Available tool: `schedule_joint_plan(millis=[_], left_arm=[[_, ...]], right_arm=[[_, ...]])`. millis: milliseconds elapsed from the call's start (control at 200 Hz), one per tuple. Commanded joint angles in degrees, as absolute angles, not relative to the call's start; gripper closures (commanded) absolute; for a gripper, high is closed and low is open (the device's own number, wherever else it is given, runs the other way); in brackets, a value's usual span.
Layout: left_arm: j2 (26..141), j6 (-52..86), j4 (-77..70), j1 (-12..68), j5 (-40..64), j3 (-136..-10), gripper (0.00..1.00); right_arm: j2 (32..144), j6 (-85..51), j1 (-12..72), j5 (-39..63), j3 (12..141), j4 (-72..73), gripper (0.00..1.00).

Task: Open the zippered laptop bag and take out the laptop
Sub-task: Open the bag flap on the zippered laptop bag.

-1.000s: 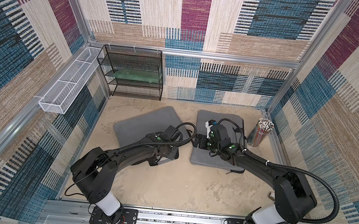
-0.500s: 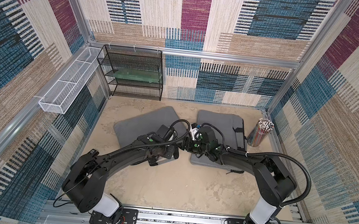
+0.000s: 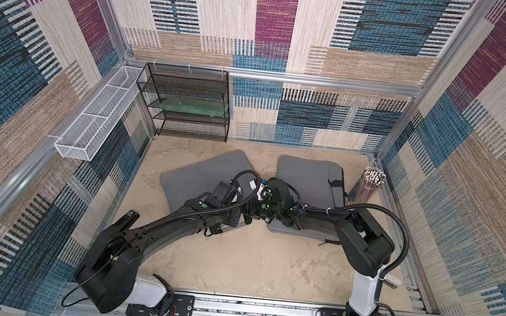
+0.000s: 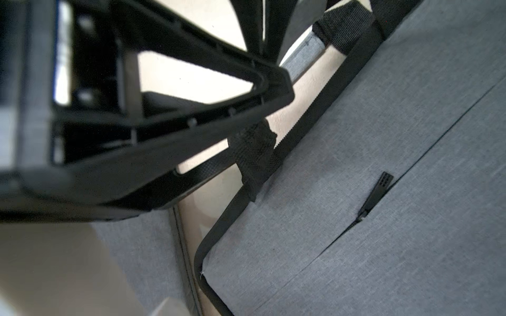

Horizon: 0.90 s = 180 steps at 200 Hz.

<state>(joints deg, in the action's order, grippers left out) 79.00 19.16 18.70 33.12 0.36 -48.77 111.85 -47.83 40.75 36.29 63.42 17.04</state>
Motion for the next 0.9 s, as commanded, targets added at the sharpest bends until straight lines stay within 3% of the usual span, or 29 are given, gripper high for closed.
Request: schedule_joint_plan(millis=[0,90,175,296,381,546,736,796,897], left_arm=[[78.25,19.70,16.32,33.13,0.69,-47.60,1.00],[77.39,19.52,15.53,33.12,0.36,-45.93,0.88],[76.24,19.14,14.66,33.07,-0.21,-44.16,0.68],[74.40,18.81,12.26,33.04,-2.33,-41.32,0.48],[73.96,18.38,10.12,32.96,-4.05,-39.53,0.41],[75.93,18.58,7.38,32.59,-9.11,-38.58,0.41],[78.29,20.89,3.28,32.08,-14.42,-38.53,0.47],[78.48,21.35,2.33,31.93,-15.40,-38.62,0.54],[78.03,21.37,1.91,31.73,-16.08,-38.94,0.75]], right_arm=[[112.24,-49.04,40.63,37.83,64.20,20.95,0.79],[112.32,-48.79,40.35,37.58,64.80,20.94,0.89],[112.50,-48.54,40.17,37.57,65.67,20.62,0.96],[112.83,-47.69,40.17,37.53,67.43,19.23,0.98],[112.86,-47.05,40.37,37.38,68.67,17.86,0.99],[112.29,-46.07,40.96,37.10,70.08,15.57,1.00],[111.26,-44.86,41.48,36.08,70.54,13.06,1.00],[110.93,-44.77,41.49,35.87,70.42,12.84,1.00],[110.58,-44.44,41.40,35.38,70.55,12.13,1.00]])
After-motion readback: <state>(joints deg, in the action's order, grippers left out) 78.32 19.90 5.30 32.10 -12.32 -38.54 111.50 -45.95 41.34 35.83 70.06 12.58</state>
